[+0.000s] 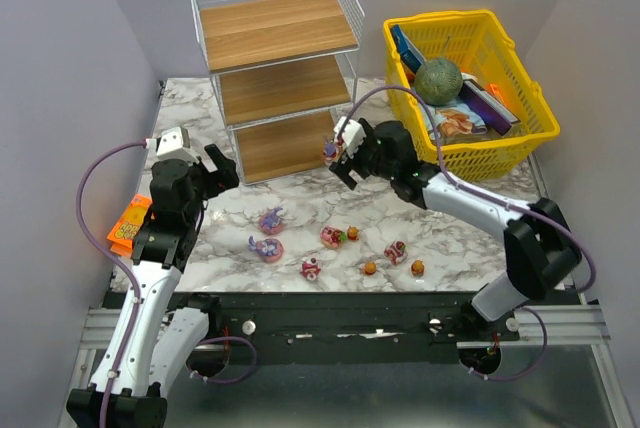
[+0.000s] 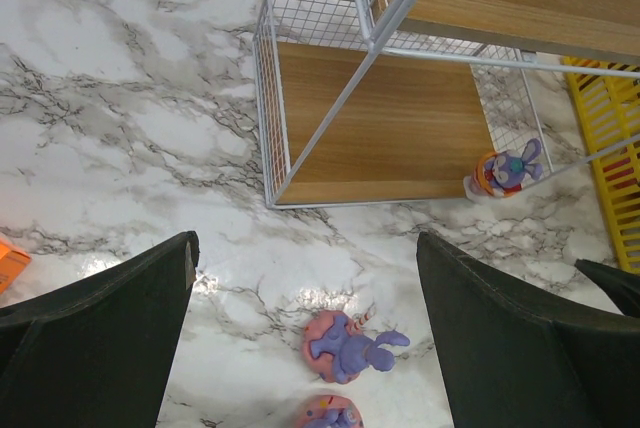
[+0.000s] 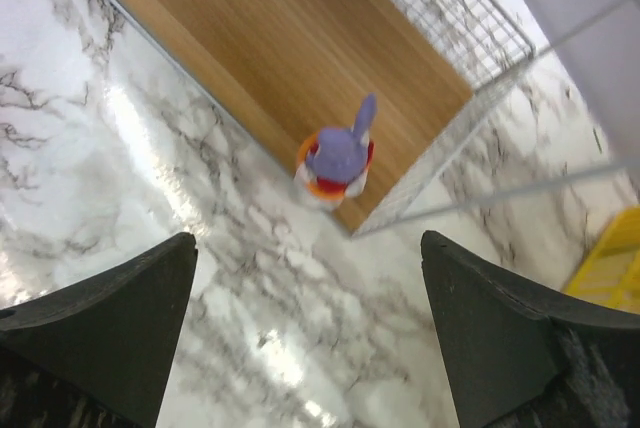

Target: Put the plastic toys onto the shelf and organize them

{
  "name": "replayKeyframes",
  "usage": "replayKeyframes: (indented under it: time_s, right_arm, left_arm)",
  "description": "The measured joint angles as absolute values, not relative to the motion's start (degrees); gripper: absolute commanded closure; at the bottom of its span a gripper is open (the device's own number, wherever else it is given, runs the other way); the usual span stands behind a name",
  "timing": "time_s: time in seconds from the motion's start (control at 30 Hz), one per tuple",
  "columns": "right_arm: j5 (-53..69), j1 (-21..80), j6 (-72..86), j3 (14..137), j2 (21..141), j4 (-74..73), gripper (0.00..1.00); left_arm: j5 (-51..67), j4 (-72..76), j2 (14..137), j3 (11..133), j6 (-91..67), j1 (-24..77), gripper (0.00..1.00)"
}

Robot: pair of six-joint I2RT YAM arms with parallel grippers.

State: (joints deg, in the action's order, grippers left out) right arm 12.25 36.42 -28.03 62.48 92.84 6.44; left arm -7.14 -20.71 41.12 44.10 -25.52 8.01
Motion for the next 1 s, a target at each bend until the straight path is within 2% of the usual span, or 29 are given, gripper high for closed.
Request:
replayKeyframes:
  time_s: [0.13,0.37,0.43,0.5,0.57,0.63,0.67,0.7,0.77,0.8,1.0]
  right_arm:
    - [2.35,39.03,-20.1,55.29,83.68,7.99,0.0]
    - [-10.55,39.59,-6.33,59.59,81.71,5.3,0.0]
    - [-11.64,39.24,-3.38,59.61,81.78,4.12,0.09]
    - [-11.51,39.18,-1.48,59.46,81.87,3.29,0.23]
    - [-10.63,39.2,0.03,59.53,82.41,2.96,0.28]
    - [-9.56,39.2,1.85,60.1,83.74,1.85,0.4]
    - [-9.19,39.2,2.96,60.82,84.79,0.86,0.48]
    - [-8.25,39.2,4.16,61.71,86.19,0.01,0.68]
    - [-6.02,39.2,6.33,63.29,89.3,-0.93,0.86]
    - [-4.73,39.2,8.01,63.77,90.7,-1.17,0.99]
    - [-0.25,39.2,17.85,64.01,97.97,0.67,0.99]
  left_arm:
    - [-7.16,-20.73,41.1,44.1,-25.32,8.01,0.01]
    - [-7.18,-20.73,41.15,44.1,-24.82,8.01,0.01]
    - [-7.18,-20.78,41.17,44.1,-24.62,8.01,0.01]
    - [-7.2,-20.78,41.17,44.1,-24.45,8.01,0.01]
    - [-7.2,-20.78,41.17,44.1,-24.25,8.01,0.01]
    - [-7.2,-20.78,41.17,44.1,-24.16,8.01,0.01]
    - [-7.2,-20.78,41.17,44.1,-24.12,8.01,0.01]
    - [-7.18,-20.78,41.17,44.1,-24.05,8.01,0.01]
    - [-7.18,-20.78,41.17,44.1,-24.05,8.01,0.01]
    - [-7.18,-20.78,41.17,44.1,-24.05,8.01,0.01]
    - [-6.96,-20.64,41.12,43.99,-24.32,8.01,0.01]
